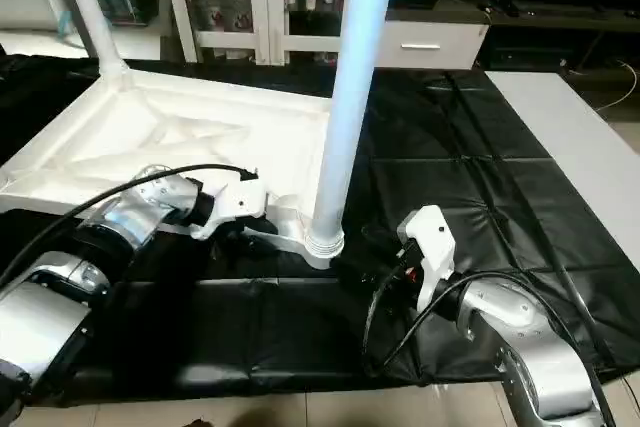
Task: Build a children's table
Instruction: Rotate table base
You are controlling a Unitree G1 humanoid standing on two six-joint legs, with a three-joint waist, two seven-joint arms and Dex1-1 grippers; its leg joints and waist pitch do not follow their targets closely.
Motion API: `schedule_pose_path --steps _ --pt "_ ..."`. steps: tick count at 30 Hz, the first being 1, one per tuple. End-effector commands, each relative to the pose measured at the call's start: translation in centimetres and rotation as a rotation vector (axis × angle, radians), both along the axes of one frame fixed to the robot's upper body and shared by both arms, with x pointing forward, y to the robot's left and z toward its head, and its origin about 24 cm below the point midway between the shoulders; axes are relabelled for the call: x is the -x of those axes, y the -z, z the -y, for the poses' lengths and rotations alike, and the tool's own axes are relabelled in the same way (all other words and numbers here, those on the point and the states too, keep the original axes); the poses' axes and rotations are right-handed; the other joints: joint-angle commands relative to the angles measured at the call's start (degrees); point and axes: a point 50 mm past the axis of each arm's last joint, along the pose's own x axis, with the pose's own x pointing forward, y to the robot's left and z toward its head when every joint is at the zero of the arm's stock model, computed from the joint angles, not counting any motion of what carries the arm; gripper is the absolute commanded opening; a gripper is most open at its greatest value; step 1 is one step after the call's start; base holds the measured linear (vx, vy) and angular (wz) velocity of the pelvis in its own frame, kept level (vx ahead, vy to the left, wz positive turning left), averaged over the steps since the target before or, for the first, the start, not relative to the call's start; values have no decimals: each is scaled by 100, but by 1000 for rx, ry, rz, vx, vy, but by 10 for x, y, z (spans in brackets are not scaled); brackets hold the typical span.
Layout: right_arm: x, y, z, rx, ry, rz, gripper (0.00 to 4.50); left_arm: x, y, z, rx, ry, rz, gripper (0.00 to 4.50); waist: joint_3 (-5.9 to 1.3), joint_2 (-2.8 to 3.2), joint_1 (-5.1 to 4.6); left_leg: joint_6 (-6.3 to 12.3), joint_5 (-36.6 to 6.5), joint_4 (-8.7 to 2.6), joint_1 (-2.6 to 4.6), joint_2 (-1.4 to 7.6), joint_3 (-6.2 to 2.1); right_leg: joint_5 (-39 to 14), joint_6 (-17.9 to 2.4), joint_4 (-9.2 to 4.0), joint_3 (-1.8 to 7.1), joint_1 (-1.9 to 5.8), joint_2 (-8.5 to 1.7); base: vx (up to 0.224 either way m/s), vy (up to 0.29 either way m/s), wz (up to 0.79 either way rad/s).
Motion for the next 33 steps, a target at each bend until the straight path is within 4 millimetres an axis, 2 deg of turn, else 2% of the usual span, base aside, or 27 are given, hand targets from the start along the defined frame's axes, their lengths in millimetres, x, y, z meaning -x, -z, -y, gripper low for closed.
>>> schedule_pose_path --steps 1,11,16,20,21,24,27,33 --pt "-2 -5 0 -5 -8 23 357 -1 -2 3 -7 10 14 97 -327 -43 17 194 -1205 -432 44 166 -16 -1023 -1274 -339 166 309 -268 0 0 0" --pt "0 -6 0 -7 -20 19 357 0 2 5 -45 39 12 20 -328 -24 4 212 -1195 -433 44 166 -18 -995 -1271 -343 166 309 -262 0 0 0" --pt "0 -7 0 -7 -18 23 357 1 5 0 -109 55 32 1 -333 -30 -5 231 -1132 -424 39 163 -16 -838 -1313 -326 165 320 -263 0 0 0" --pt "-1 -7 1 -7 -16 24 357 0 5 -5 -126 56 40 1 -325 -29 -7 200 -1239 -437 40 165 -22 -1051 -1271 -345 165 317 -269 0 0 0" --pt "-1 -7 1 -7 -16 24 357 0 5 -5 -127 57 41 51 -327 -31 -14 195 -1233 -437 34 164 -22 -1033 -1268 -345 165 317 -267 0 0 0" --pt "-1 -8 1 -8 -15 25 357 -1 2 -4 -100 41 40 67 -326 -37 -18 210 -1244 -432 46 164 -17 -1021 -1278 -345 165 305 -259 0 0 0" --pt "-2 -8 0 -9 -17 26 357 -1 2 -4 -92 36 38 106 -324 -35 1 201 -1248 -431 52 168 -15 -1041 -1290 -346 169 300 -264 0 0 0" --pt "-3 -9 -1 -12 -17 29 357 -1 5 -7 -110 25 36 106 -325 -38 4 190 -1273 -433 52 168 -17 -995 -1304 -338 169 303 -265 0 0 0"
